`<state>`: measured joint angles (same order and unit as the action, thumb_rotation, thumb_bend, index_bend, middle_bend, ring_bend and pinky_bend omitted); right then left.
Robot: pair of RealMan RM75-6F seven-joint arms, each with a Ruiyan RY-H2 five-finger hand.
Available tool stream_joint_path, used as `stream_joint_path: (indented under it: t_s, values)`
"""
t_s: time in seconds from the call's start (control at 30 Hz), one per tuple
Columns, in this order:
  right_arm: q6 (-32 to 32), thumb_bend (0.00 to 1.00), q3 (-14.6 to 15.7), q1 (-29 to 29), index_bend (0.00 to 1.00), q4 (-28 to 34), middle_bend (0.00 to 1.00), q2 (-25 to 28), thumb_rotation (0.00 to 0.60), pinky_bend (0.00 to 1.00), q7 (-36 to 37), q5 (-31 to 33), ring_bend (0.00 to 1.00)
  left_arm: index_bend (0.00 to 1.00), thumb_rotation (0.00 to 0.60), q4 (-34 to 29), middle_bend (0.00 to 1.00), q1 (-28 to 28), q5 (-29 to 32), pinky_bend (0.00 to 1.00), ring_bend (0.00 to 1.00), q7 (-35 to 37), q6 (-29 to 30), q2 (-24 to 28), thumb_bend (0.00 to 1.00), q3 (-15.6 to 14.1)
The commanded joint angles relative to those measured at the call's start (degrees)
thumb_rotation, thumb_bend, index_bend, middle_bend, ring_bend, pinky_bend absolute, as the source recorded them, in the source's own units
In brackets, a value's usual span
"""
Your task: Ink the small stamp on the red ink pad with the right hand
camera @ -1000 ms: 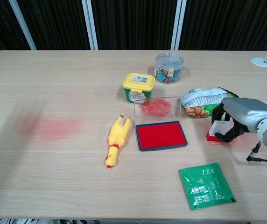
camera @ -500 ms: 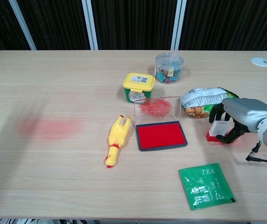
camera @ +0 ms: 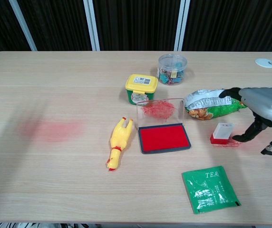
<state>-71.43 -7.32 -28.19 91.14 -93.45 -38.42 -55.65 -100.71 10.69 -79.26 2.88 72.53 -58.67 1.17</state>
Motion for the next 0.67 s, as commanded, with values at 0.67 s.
stream_joint_path:
  t_s: [0.67]
  values:
    - [-16.4,0.24,12.0,14.9,0.00,6.4,0.00,17.7,0.600,0.20,14.5,-25.1,0.00,0.00,0.600,1.1,0.00,-1.2,-3.0,0.00,0.00,-1.2,2.9,-0.6,0.00,-0.9]
